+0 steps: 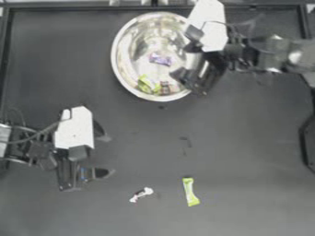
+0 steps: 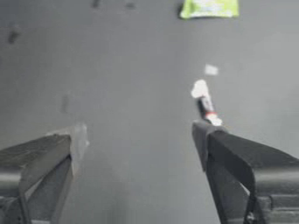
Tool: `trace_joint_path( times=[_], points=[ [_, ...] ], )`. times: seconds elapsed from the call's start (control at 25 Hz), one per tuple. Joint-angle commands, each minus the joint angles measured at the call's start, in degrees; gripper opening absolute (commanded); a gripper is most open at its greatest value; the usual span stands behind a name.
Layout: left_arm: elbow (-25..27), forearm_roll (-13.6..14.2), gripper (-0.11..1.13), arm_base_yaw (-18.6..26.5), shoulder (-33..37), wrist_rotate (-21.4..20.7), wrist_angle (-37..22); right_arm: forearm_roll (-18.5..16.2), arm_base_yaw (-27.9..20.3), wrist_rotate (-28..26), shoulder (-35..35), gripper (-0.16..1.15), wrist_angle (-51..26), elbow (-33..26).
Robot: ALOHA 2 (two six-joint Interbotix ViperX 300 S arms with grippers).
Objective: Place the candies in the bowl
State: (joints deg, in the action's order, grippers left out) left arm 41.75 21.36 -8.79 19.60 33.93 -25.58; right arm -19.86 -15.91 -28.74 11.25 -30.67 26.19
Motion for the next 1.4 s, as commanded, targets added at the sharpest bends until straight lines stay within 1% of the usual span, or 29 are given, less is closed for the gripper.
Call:
trace_joint_path(
  times=[0.04, 0.12, 0.28, 0.44, 0.8, 0.92, 1.08, 1.2, 1.4],
  points=[
    [-5.1, -0.1, 1.02, -2.0, -2.6, 0.1, -3.0, 1.0, 1.4, -0.3, 5.9, 0.97, 2.0, 2.4],
    [-6.9, -0.6, 1.02, -2.5, -4.6, 0.1, -3.9, 1.7, 2.2, -0.4, 8.2, 0.97, 3.3, 4.3],
    [-9.6, -3.4, 1.02, -2.6, -8.3, -0.3, -5.0, 3.3, 3.3, -0.3, 12.4, 0.97, 5.8, 7.7],
    [-11.9, -5.9, 1.03, -3.3, -12.0, -0.6, -5.2, 3.3, 4.9, -0.3, 15.0, 0.97, 7.0, 9.8],
    [-15.1, -7.3, 1.03, -5.4, -18.1, -0.7, -5.2, 3.0, 6.9, -0.2, 19.2, 0.97, 7.7, 14.1],
    [-15.9, -7.9, 1.03, -6.1, -20.0, -0.9, -5.2, 3.4, 7.2, -0.3, 20.4, 0.97, 8.3, 15.1],
    [-17.2, -10.3, 1.03, -6.1, -22.2, -3.1, -5.4, 4.2, 7.3, -0.4, 22.0, 0.97, 9.3, 16.2],
    [-18.5, -11.9, 1.03, -5.7, -24.3, -5.3, -7.2, 4.7, 7.6, -0.4, 22.2, 0.97, 10.5, 16.9],
    [-20.7, -12.2, 1.03, -4.7, -27.3, -7.1, -9.3, 5.1, 7.7, -0.4, 22.2, 0.97, 11.3, 17.2]
  ],
)
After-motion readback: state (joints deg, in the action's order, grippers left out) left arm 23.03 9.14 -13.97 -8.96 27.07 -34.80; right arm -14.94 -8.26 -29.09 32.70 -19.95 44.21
